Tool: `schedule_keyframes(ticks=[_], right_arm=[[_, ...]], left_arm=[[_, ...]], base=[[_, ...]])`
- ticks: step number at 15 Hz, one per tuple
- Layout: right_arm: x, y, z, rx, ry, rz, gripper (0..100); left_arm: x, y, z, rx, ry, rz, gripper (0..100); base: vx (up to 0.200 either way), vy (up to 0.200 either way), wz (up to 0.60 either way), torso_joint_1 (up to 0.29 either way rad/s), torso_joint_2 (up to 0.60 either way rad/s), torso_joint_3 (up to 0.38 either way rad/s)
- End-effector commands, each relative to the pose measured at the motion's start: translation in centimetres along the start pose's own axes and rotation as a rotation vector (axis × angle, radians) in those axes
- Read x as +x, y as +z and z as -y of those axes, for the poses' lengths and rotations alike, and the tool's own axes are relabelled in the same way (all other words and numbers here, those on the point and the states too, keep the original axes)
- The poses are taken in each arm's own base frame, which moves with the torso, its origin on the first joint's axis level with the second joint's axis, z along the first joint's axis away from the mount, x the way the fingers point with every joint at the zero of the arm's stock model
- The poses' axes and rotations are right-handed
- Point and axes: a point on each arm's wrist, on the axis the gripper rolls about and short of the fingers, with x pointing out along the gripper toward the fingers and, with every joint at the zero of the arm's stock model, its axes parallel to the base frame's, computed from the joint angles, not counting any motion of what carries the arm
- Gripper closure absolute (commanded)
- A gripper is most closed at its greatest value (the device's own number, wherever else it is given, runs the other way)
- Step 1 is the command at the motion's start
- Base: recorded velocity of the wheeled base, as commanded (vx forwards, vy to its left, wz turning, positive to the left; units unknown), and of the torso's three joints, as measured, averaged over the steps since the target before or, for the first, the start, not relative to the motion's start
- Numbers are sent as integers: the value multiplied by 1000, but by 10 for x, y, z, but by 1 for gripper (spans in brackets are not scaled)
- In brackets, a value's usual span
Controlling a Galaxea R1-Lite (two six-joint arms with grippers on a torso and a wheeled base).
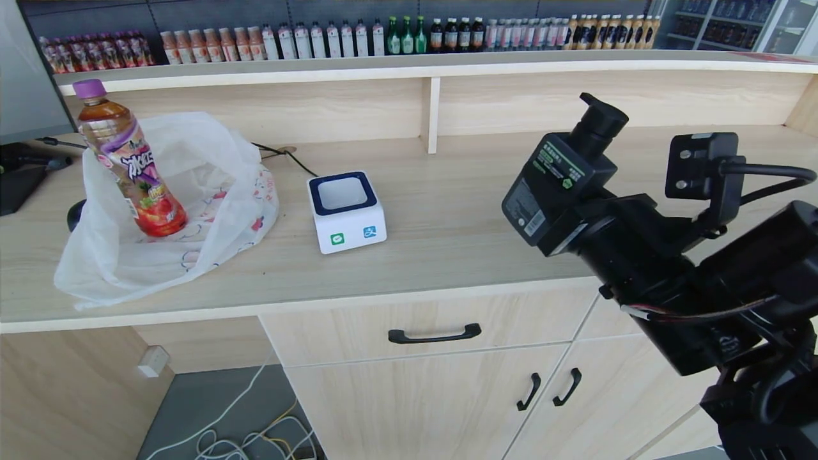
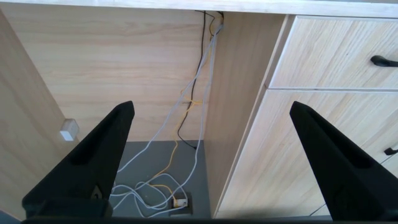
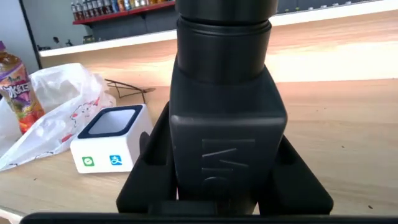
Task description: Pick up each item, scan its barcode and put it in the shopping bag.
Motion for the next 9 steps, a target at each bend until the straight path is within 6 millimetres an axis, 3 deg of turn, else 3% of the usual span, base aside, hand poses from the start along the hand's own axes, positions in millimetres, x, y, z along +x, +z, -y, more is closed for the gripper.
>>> schedule_keyframes(ticks=[1,3,9], right_arm=[[6,2,4,-16,-17,22,100],[16,2,10,-52,-46,42,100],[15,-2,1,-29,-141,26,100]], left_arm=[[0,0,0,-2,0,1,0],[0,0,0,0,0,1,0],[0,0,0,1,0,1,0]], base=[[0,0,0,0,0,0],[0,0,0,0,0,0],[0,0,0,0,0,0]])
